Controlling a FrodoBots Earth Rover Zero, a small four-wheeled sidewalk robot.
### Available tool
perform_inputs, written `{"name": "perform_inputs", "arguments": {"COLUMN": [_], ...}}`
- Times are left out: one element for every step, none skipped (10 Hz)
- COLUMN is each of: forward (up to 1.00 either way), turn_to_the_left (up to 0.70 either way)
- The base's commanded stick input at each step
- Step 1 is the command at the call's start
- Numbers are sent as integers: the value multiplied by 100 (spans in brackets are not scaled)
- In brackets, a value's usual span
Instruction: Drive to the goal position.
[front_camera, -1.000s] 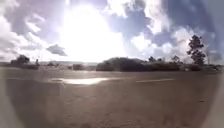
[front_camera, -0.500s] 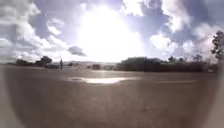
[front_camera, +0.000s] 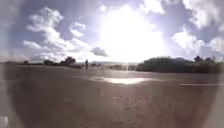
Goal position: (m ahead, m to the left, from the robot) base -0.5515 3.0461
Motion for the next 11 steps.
{"name": "perform_inputs", "arguments": {"forward": [0, 0, 0, 0, 0, 0, 0, 0, 0, 0, 0], "turn_to_the_left": [50, 50, 50, 50, 50, 50, 50, 50, 50, 50, 50]}}
